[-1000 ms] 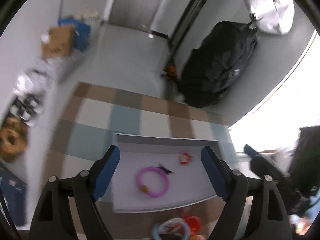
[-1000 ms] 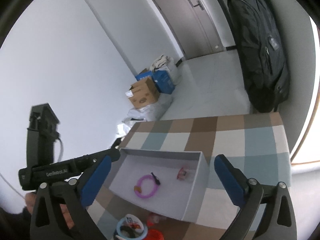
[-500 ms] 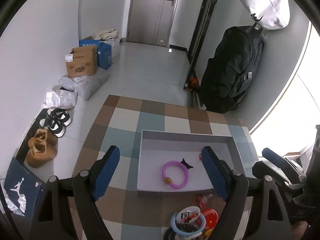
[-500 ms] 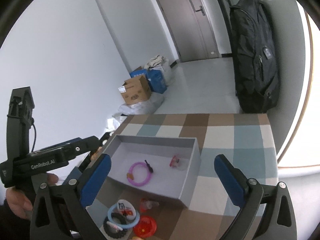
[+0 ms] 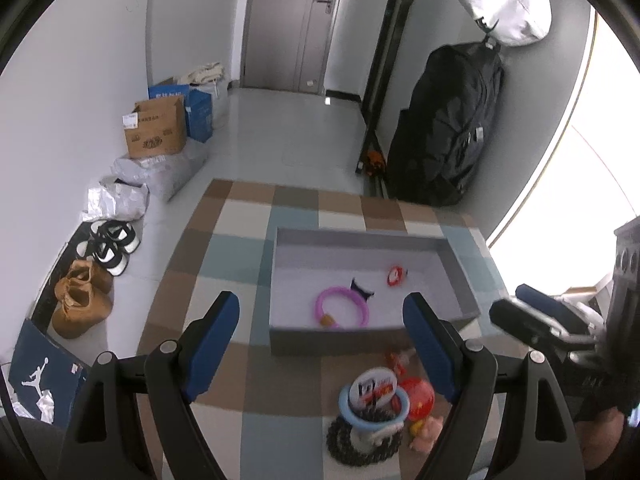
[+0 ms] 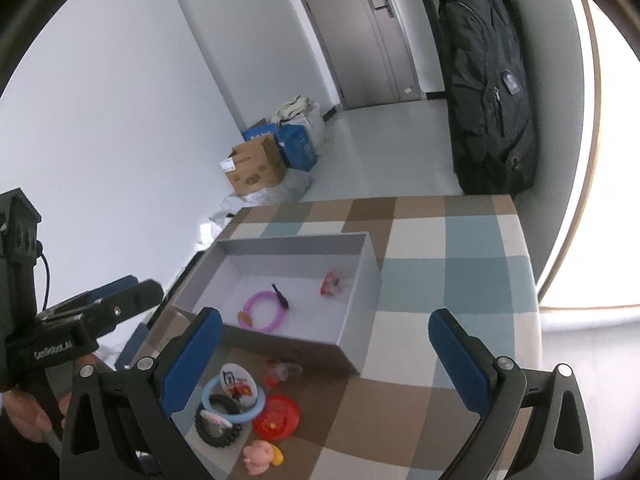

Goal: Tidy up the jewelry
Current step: 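Withdraw the left tool from the box back toward the pile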

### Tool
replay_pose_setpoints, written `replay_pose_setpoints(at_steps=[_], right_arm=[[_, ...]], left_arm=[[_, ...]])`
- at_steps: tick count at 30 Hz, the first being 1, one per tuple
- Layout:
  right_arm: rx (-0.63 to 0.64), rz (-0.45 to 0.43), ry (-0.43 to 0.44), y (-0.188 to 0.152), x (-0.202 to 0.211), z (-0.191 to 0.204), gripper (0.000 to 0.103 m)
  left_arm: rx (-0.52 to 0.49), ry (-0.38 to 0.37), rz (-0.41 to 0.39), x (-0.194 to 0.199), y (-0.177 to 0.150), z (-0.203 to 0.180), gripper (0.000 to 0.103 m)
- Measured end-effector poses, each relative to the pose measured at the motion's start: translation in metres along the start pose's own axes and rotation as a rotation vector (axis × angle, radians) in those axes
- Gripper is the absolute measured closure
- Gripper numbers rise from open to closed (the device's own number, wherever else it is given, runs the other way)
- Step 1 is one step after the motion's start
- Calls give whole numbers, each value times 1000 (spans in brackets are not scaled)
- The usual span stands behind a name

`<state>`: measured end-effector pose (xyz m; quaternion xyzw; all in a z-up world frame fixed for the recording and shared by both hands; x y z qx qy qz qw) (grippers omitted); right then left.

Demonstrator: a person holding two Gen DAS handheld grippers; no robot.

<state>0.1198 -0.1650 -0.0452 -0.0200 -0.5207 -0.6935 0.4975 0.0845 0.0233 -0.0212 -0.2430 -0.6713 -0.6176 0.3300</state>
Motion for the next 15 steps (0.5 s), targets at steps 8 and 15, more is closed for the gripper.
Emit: replay_pose_setpoints(at_steps=[8, 15], right_arm=[[4, 20, -19, -7, 1, -2, 0], [-8, 28, -11, -9, 2, -5, 0]], left_arm=[[-54, -43, 101, -14, -25, -9, 21], [-119, -99, 189, -19, -43, -24, 21]])
Point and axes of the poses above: each gripper's, at about its wrist camera, not at the fingertips, and x roughly against the way its jaws point, z to its left, y to its top, the point moved 4 cm from there along -x, roughly the way its jaws point, and after that the axes turned 12 degrees about y, right-handed, at the moved point
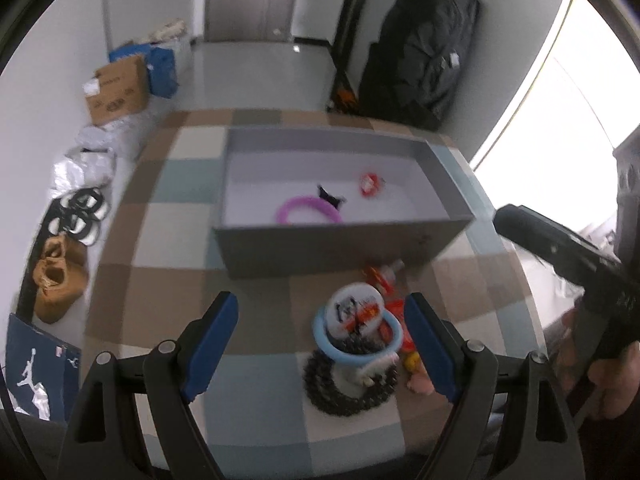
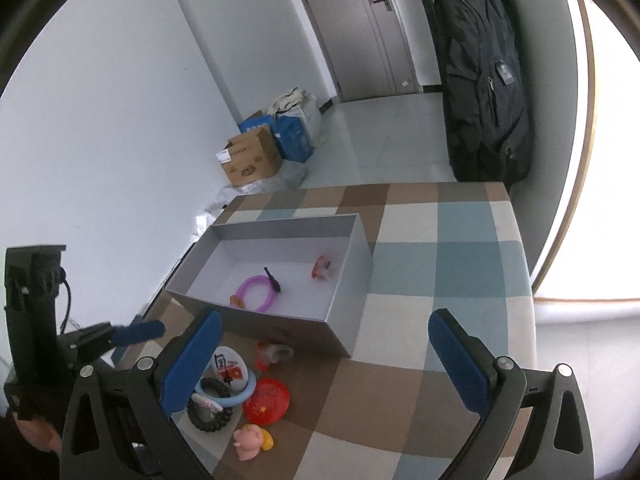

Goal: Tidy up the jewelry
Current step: 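Withdraw the left tool from the box back toward the pile, then grasp the light-blue ring with the left tool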

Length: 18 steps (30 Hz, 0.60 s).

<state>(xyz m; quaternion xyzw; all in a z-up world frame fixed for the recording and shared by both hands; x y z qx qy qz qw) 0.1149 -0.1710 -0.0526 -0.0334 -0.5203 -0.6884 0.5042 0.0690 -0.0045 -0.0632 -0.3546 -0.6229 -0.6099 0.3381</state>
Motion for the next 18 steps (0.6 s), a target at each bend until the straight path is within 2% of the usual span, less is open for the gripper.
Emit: replay_pose_setpoints(at_steps=[4, 11, 16, 18], right_arm=[[-10, 2, 7, -1, 1, -1, 0], [-1, 5, 13, 0, 2, 1, 0], [-2, 7, 16, -1, 1, 1, 0], [-1, 8, 19, -1, 1, 2, 0]], left_arm=[[-39, -39, 52, -9, -6, -12, 21], [-104, -28, 117, -21, -12, -26, 21], [-101, 1, 106, -25, -11, -23, 21], [-91, -23, 95, -24, -11, -22, 24]])
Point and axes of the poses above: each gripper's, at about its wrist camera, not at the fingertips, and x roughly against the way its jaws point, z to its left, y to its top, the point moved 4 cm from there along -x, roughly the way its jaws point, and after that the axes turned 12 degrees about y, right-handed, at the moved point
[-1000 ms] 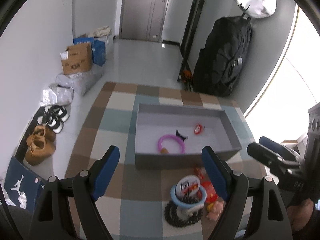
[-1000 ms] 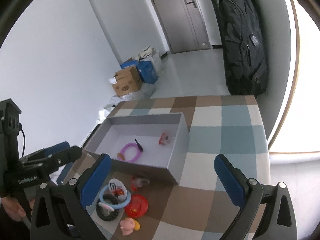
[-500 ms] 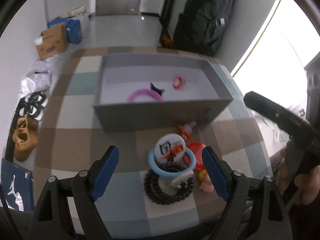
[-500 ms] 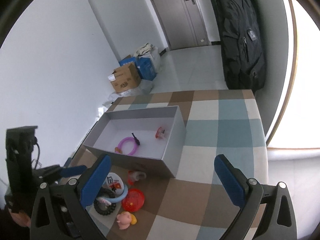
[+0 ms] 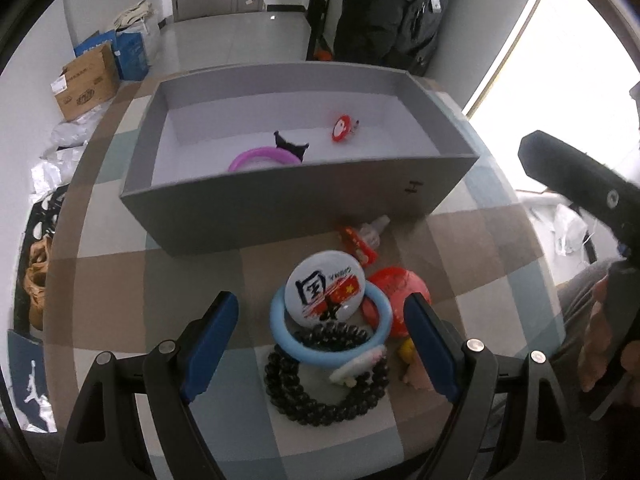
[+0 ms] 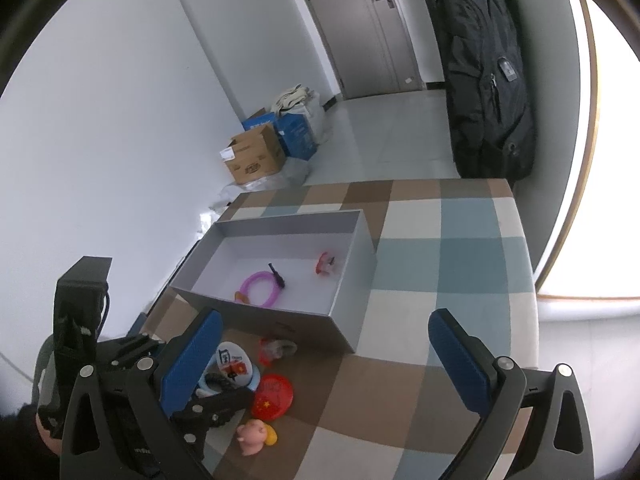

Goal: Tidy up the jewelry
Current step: 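Grasp the light-blue ring with the left tool, then grasp the pink pig figure with the right tool while the left tool holds the blue ring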

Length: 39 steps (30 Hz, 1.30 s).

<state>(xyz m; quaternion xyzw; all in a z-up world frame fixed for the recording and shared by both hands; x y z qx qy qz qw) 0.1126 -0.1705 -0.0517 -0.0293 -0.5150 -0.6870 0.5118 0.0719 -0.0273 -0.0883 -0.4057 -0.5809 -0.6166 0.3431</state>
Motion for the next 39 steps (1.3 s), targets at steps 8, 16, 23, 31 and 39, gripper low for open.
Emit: replay_pose_setpoints(at_steps=[8, 16, 23, 31, 39], right_arm=[[10, 13, 6, -2, -3, 3, 0], [16, 18, 8, -2, -5, 3, 0], [9, 26, 12, -3, -7, 2, 0], [8, 57, 32, -8, -14, 5, 0], [15, 117, 77, -19, -21, 16, 0]], left_arm=[[-15, -27, 12, 0, 0, -4, 47], [29, -66, -23, 6, 8, 4, 47], [88, -129, -83, 23, 15, 13, 47], [169, -188, -133, 38, 25, 26, 47], [253, -212, -164, 45, 33, 46, 47]])
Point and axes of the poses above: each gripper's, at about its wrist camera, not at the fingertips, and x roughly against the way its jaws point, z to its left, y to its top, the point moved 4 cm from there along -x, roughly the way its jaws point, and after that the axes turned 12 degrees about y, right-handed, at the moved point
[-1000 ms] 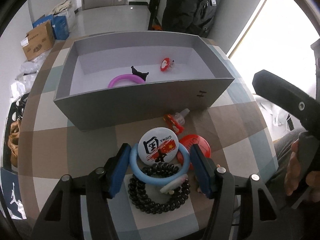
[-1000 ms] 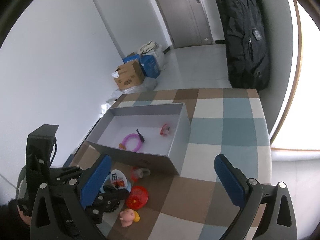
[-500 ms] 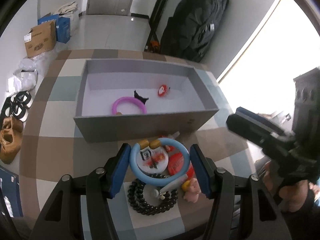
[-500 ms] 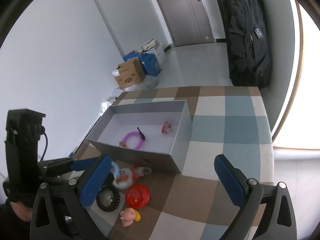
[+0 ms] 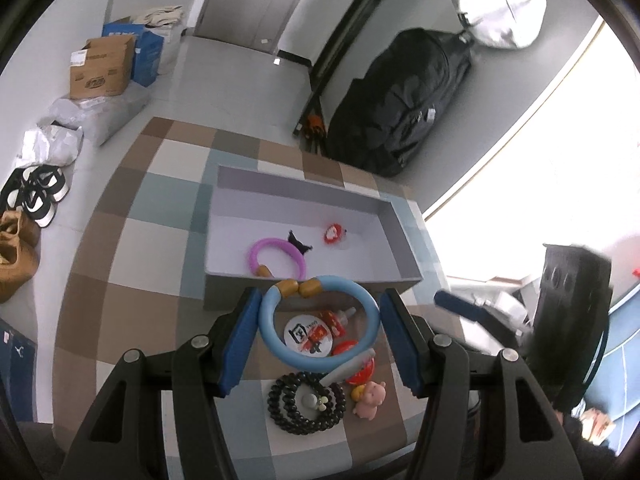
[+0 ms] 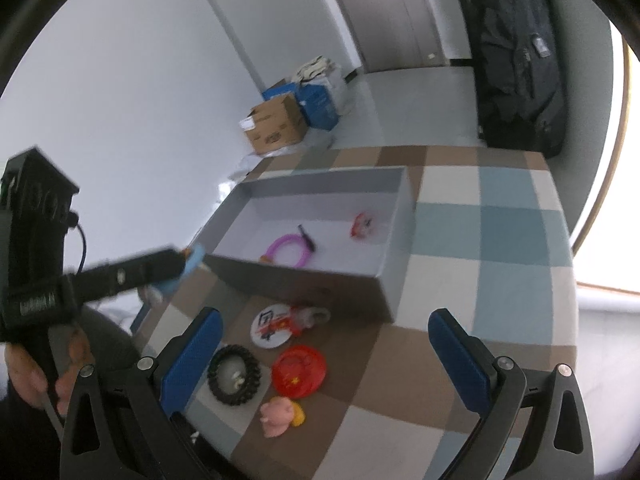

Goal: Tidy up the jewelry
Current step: 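Grasp the pink pig figure with the right tool while the left tool holds the blue ring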

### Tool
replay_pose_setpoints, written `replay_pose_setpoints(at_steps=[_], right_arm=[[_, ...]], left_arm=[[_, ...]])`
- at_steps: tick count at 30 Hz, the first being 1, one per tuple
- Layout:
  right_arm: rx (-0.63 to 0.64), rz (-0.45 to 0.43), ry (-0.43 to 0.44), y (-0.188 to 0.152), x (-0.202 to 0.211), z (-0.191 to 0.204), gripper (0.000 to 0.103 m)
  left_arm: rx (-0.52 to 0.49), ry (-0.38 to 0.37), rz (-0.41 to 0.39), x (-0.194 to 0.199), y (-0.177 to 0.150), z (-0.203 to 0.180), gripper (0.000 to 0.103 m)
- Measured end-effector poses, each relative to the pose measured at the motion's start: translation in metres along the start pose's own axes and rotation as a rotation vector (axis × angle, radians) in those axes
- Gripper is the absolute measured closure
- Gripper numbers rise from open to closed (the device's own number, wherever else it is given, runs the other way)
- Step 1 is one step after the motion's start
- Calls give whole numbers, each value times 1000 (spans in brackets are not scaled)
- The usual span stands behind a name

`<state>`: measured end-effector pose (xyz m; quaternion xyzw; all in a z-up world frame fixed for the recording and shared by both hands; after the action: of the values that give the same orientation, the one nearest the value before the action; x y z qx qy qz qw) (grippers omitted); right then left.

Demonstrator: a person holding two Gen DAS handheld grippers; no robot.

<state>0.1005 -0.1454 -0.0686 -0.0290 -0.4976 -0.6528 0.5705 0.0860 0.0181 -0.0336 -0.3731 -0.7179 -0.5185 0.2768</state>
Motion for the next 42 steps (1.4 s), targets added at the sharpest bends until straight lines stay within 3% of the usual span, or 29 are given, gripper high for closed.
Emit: replay_pose_setpoints(at_steps=[7, 10, 12, 19, 25, 30, 42], right_arm=[[41, 75, 31, -22, -8, 21, 1], [61, 111, 21, -35, -13, 29, 6], [78, 133, -5, -42, -15, 33, 16], [118, 191, -21, -56, -24, 42, 29], [106, 218, -45, -61, -26, 37, 77], [119, 201, -52, -59, -25, 40, 79], [76, 41, 8, -24, -2, 39, 79]], left_arm=[[50, -25, -17, 6, 7, 13, 47], [59, -32, -23, 8, 9, 16, 47], [67, -41, -24, 9, 11, 17, 47], [79, -52, -24, 11, 13, 22, 47], [63, -47, -19, 10, 10, 21, 47], [49, -46, -20, 11, 8, 19, 47], [29, -26, -30, 10, 9, 16, 47]])
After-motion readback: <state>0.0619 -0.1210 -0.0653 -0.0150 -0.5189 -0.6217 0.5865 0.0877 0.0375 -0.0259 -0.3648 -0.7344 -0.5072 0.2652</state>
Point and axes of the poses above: each gripper's, at about its wrist camera, not at the fingertips, and x roughly against the way its jaws point, z to its left, y to its top, the point moved 4 cm from there along -x, roughly the way its jaws point, and after that the axes turned 12 degrees about y, right-handed, at the moved point
